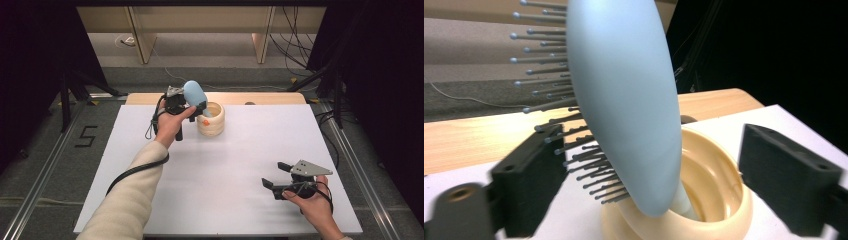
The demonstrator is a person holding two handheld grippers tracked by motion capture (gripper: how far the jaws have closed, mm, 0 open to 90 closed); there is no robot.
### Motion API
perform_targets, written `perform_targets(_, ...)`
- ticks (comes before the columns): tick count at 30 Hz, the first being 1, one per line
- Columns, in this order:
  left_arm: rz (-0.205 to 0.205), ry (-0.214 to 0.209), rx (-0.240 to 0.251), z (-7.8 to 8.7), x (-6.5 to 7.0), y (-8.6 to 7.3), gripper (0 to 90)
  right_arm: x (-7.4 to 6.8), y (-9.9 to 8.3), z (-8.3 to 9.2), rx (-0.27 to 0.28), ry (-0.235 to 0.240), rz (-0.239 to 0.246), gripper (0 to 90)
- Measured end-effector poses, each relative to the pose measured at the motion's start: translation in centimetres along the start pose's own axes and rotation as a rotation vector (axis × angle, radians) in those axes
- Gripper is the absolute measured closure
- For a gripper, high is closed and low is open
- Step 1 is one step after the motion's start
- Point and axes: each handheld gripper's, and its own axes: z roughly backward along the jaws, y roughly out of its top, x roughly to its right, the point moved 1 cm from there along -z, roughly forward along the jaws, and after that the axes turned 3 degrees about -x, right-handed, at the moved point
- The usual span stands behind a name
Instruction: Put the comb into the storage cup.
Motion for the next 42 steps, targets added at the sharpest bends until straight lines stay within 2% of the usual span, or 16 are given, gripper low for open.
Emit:
perform_targets(8,-0.017,0.015,-0.023,0.2,-0.2,-0.2,0.1,0.0,0.0,0.0,-0.001,0.0,-0.001,15.5)
perform_targets(22,-0.057,0.008,-0.033,1.4,0.0,-0.8,0.0,0.0,0.0,-0.1,-0.002,-0.002,-0.005,15.5)
perform_targets(24,-0.054,0.02,-0.043,1.6,0.1,-1.0,0.0,0.0,0.0,0.0,-0.002,-0.003,-0.004,15.5)
perform_targets(29,-0.051,0.018,-0.043,2.2,0.3,-1.3,0.0,0.0,0.0,0.0,0.001,-0.003,-0.004,15.5)
perform_targets(42,-0.082,0.007,-0.04,4.2,0.4,-2.5,0.0,0.0,0.0,0.0,0.003,-0.006,-0.002,15.5)
